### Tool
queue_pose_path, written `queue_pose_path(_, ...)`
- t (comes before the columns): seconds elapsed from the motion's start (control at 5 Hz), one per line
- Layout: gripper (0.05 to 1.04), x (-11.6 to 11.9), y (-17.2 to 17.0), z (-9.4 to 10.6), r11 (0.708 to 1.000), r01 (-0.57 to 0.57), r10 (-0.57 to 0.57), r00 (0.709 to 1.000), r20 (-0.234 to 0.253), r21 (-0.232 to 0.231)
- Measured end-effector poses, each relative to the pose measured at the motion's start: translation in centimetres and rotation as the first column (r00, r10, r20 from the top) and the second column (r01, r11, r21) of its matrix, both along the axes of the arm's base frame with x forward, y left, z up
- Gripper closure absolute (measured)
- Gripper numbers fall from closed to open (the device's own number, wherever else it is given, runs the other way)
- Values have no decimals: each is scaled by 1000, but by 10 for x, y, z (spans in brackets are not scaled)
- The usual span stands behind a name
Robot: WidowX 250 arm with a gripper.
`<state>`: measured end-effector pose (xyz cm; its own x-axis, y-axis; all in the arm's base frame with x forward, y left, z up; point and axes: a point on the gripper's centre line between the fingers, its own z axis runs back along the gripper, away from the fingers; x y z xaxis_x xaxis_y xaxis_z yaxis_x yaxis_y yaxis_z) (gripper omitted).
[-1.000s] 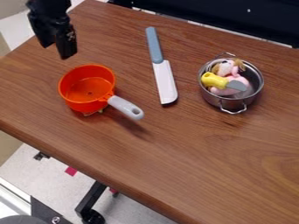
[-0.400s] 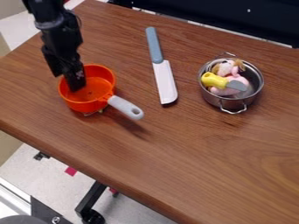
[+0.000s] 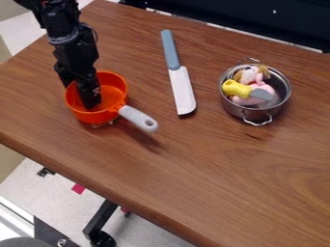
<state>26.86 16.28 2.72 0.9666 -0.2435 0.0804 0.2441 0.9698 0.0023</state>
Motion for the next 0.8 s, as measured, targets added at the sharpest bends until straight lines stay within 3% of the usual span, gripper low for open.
queue_pose_path(0.2,691,-2,1,-1,999,-44,44,999,-16,-19)
queue_pose_path(0.4,898,-3,3,0,998,-62,62,998,-9,-32)
queue_pose_path(0.6,1012,-8,7,3,995,-77,76,997,-22,-62)
queue_pose_path(0.8,1028,-9,20,18,983,-138,137,990,-14,-121)
